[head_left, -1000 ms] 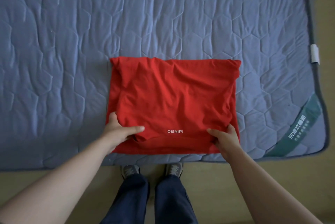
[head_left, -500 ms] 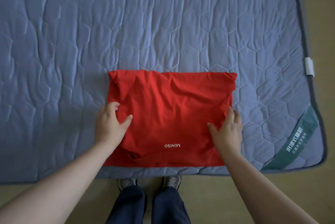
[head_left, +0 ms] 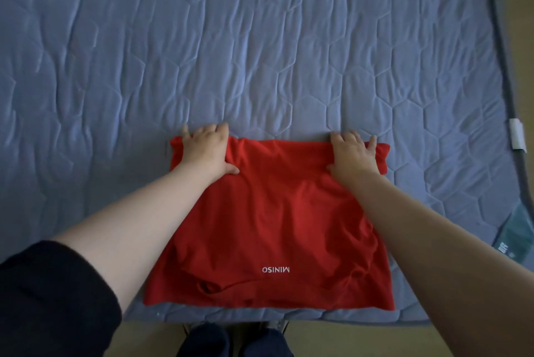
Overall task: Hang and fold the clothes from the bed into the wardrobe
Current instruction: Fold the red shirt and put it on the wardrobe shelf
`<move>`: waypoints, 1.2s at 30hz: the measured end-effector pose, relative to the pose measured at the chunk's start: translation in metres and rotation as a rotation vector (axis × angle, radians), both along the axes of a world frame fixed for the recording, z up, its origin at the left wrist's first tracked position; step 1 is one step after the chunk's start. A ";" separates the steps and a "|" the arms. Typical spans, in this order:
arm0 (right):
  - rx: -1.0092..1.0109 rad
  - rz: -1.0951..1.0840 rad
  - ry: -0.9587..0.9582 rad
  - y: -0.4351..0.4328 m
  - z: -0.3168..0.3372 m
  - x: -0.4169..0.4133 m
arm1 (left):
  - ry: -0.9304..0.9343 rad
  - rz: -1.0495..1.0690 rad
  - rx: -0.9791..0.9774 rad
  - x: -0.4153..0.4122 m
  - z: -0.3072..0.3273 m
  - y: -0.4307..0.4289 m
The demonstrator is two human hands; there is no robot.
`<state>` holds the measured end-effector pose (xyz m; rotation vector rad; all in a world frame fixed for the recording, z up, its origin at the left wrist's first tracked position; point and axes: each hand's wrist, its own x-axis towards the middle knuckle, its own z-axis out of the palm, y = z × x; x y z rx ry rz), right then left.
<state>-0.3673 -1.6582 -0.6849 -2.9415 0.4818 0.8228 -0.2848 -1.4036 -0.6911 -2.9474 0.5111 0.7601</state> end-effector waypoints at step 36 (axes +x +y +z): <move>0.072 -0.092 0.100 0.054 0.055 -0.252 | 0.432 -0.080 -0.089 -0.210 0.059 0.092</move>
